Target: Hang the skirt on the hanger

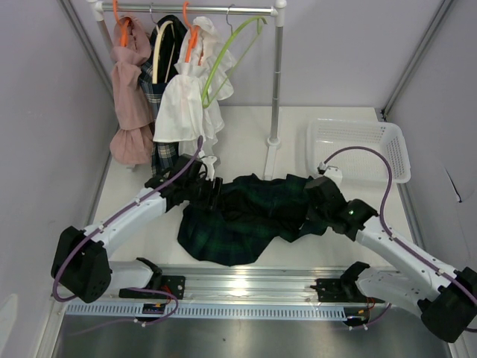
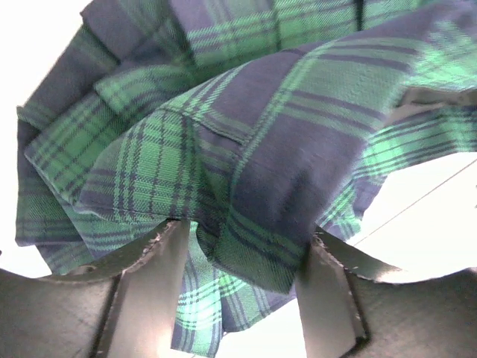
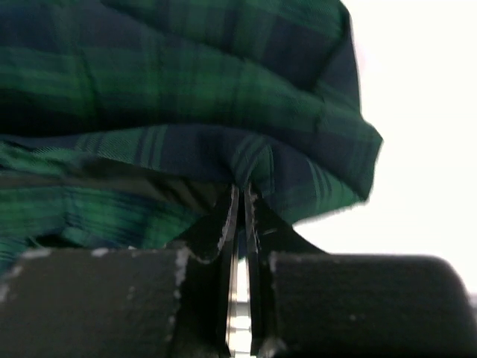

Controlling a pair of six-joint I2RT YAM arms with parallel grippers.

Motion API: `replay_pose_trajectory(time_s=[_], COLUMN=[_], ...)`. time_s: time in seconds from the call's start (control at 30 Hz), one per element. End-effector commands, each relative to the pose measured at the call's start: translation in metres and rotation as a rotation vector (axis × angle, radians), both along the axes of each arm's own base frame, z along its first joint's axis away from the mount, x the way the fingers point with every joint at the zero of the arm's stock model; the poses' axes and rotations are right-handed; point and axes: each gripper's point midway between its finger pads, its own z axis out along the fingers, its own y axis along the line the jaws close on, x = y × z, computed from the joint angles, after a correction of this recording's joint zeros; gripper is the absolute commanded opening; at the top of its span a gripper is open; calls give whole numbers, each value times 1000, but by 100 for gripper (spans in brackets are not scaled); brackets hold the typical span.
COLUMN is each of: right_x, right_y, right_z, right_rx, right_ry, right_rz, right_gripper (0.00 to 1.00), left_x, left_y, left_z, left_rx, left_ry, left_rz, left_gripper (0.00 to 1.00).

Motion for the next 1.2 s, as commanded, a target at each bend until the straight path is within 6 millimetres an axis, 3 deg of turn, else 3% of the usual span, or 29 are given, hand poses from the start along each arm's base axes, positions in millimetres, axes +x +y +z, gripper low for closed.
replay_pose_trajectory(time_s=[0.0, 0.2, 0.4, 0.73, 0.93, 0.97, 1.0, 1.07, 1.1, 1.13, 1.17], right_x=[27, 51, 59, 63, 68, 68, 69, 71, 71, 72, 71], right_y=[30, 39, 42, 39, 40, 40, 41, 41, 42, 42, 43], right_z=[33, 36, 34, 33, 31, 31, 30, 30, 29, 29, 29], right_rx=[135, 182, 218, 230, 232, 232, 235, 237, 241, 243, 245], right_ry=[-46, 3, 35, 46, 56, 57, 60, 62, 66, 66, 67], right_rz=[162, 211, 225, 229, 230, 229, 234, 232, 235, 234, 237], right_gripper=[0, 0, 0, 0, 0, 0, 0, 0, 0, 0, 0], left_x=[23, 29, 27, 10, -5, -2, 4, 26, 32, 47, 53], left_y=[-14, -28, -33, -40, -55, -55, -53, -48, -43, -34, -29], left_z=[40, 65, 88, 158, 230, 244, 272, 296, 331, 341, 365], left_rx=[-66, -138, -165, -261, -398, -412, -429, -427, -449, -419, -422], left_ry=[-128, -194, -278, -471, -642, -686, -752, -822, -894, -924, -972], left_rz=[-49, -91, -156, -281, -361, -343, -309, -193, -140, -51, -11], left_gripper=[61, 63, 64, 65, 65, 65, 65, 67, 68, 68, 68])
